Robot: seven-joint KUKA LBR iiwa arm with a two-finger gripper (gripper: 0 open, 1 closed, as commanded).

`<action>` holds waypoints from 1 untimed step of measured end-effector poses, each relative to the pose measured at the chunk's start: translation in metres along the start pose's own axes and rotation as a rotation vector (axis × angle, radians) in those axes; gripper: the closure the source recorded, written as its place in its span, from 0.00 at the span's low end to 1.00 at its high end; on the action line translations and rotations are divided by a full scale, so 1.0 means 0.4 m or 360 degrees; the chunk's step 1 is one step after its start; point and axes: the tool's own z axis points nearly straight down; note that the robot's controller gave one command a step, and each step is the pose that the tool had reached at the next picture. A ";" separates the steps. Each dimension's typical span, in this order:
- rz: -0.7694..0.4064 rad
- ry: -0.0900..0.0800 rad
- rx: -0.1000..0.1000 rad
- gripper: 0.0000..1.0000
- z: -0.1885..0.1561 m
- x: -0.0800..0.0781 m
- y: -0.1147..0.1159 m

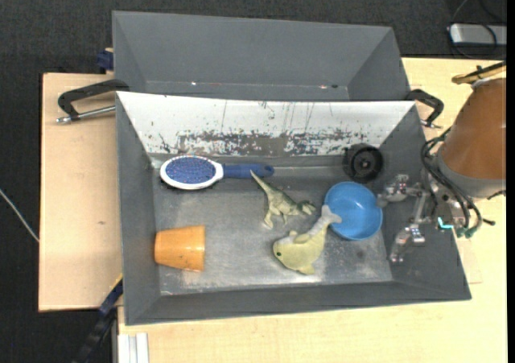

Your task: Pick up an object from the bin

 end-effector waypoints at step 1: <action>-0.0260 -0.0019 0.0003 0.00 0.166 0.003 0.201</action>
Offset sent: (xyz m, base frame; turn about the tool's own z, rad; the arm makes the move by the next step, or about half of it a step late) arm -0.0039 0.0779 -0.0669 -0.1602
